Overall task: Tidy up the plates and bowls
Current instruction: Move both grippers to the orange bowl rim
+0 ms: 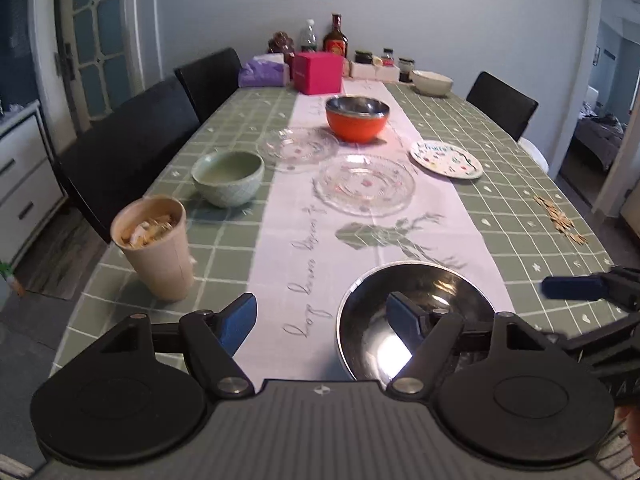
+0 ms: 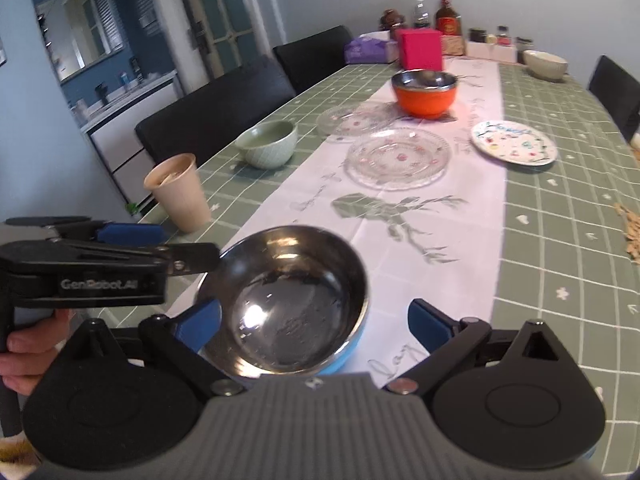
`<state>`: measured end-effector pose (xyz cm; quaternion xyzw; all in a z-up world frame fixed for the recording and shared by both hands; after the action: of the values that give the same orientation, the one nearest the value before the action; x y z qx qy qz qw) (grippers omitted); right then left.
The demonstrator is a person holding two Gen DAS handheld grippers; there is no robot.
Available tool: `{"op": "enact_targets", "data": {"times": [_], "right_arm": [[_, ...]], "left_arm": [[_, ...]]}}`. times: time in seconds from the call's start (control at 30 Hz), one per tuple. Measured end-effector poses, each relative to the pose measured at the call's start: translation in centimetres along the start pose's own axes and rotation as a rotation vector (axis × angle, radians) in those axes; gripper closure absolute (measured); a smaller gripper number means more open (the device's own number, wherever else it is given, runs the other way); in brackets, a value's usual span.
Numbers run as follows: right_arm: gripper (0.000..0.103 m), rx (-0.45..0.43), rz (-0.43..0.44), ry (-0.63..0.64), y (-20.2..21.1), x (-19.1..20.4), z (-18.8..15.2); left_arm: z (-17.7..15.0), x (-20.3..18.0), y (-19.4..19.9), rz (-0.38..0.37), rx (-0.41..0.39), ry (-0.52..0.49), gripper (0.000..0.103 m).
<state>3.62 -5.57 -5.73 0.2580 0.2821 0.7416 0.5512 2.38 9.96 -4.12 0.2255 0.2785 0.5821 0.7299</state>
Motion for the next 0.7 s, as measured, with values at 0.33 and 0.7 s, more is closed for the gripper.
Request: {"op": "enact_targets", "data": {"times": [0.33, 0.7], "right_arm": [[0.005, -0.072, -0.007, -0.101, 2.6, -2.6, 4.3], [0.005, -0.175, -0.038, -0.11, 4.5, -5.0, 11.6]], "left_arm": [[3.5, -1.3, 2.1, 0.016, -0.058, -0.049, 0.017], [9.7, -2.9, 1.8, 0.017, -0.119, -0.087, 0.017]]}}
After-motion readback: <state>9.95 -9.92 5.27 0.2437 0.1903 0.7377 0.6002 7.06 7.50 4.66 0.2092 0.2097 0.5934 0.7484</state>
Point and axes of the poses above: each gripper's, at about its wrist camera, not at the fingertips, and y roughly against the way its jaws point, x to its left, z to its top, the point moved 6 cm from there along -y, roughly the way its jaws point, and after that the axes turned 11 degrees about -z, right-handed, at the moved point
